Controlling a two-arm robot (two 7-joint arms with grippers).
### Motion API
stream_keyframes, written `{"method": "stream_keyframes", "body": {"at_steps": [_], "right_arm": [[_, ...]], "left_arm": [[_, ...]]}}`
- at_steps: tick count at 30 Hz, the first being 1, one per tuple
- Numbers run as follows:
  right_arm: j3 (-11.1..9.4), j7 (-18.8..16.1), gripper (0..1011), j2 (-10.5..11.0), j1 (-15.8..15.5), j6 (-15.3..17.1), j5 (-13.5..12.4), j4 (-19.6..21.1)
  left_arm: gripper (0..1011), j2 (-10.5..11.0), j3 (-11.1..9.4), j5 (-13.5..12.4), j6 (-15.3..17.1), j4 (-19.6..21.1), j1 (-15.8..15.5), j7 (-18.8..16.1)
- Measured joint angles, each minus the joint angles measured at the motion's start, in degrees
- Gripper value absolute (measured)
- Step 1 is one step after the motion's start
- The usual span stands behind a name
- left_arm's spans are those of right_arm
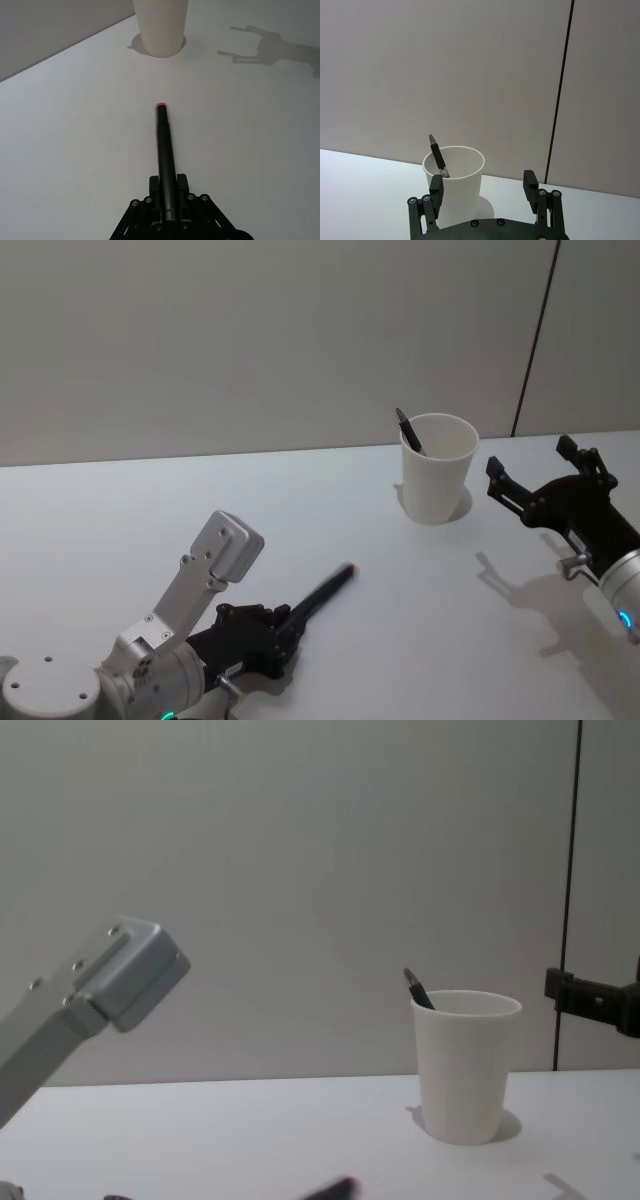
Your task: Place the pen into the pen holder.
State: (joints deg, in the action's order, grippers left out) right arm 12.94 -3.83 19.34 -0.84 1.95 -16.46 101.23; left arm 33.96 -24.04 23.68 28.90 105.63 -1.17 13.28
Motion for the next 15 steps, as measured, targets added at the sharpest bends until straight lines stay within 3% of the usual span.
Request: {"method": "stream_keyframes", "body": {"at_steps": [4, 15], "right_arm": [[0.0, 0.0, 1001, 0.0, 0.0, 0.0, 0.0, 0.0], [0.0, 0.0, 1002, 0.0, 0.0, 0.0, 0.0, 0.0]], "left_arm": [[177, 0.0, 0.0, 0.0, 0.0, 0.0, 0.0, 0.0], [177, 0.0, 0.1, 0.1, -0.4, 0.0, 0.1, 0.0]]}}
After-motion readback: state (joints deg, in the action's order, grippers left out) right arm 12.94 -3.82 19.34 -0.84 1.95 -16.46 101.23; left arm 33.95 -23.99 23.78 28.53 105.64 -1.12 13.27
